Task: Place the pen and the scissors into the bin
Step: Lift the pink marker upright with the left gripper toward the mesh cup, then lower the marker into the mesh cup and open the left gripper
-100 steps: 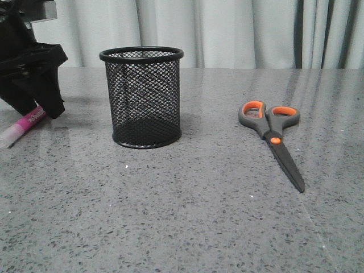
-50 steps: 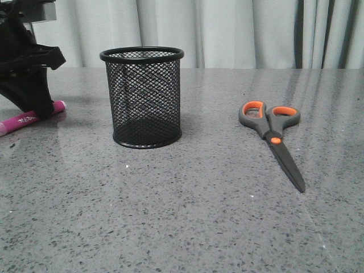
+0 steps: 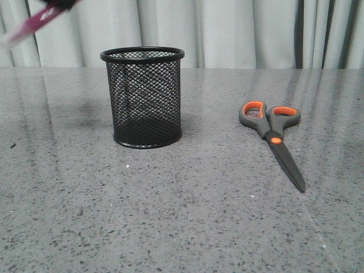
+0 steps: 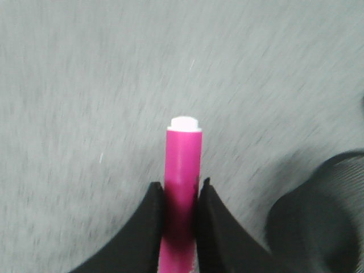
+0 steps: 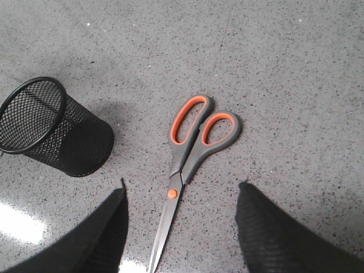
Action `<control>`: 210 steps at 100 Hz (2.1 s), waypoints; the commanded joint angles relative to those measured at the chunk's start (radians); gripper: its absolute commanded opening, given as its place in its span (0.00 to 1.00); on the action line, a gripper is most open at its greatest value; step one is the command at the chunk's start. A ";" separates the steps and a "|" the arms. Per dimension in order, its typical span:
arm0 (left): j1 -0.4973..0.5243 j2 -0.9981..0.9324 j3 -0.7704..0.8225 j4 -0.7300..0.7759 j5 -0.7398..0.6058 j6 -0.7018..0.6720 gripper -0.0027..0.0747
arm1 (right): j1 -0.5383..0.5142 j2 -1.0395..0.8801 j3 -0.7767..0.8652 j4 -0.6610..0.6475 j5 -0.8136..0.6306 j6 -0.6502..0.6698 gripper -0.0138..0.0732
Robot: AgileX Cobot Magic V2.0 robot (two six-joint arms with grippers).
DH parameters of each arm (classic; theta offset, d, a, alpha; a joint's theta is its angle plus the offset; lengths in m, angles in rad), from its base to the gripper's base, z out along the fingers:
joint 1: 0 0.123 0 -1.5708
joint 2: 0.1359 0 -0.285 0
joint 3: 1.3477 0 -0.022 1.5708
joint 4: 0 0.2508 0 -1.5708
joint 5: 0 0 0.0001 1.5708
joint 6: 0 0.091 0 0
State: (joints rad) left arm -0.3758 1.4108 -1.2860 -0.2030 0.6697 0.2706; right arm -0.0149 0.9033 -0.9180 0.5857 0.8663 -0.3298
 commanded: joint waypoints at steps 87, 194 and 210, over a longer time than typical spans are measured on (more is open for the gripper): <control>-0.352 -0.071 0.264 -0.052 -0.854 -0.016 0.01 | -0.003 -0.004 -0.035 0.019 -0.025 -0.015 0.59; -0.356 0.066 0.264 -0.052 -0.714 -0.020 0.11 | -0.003 -0.004 -0.035 0.019 -0.019 -0.015 0.59; -0.356 0.066 0.264 -0.052 -0.714 -0.020 0.35 | -0.003 -0.004 -0.035 0.019 -0.016 -0.015 0.59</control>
State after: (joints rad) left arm -0.7261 1.5110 -0.9938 -0.2501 0.0074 0.2638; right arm -0.0149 0.9048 -0.9180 0.5818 0.8868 -0.3339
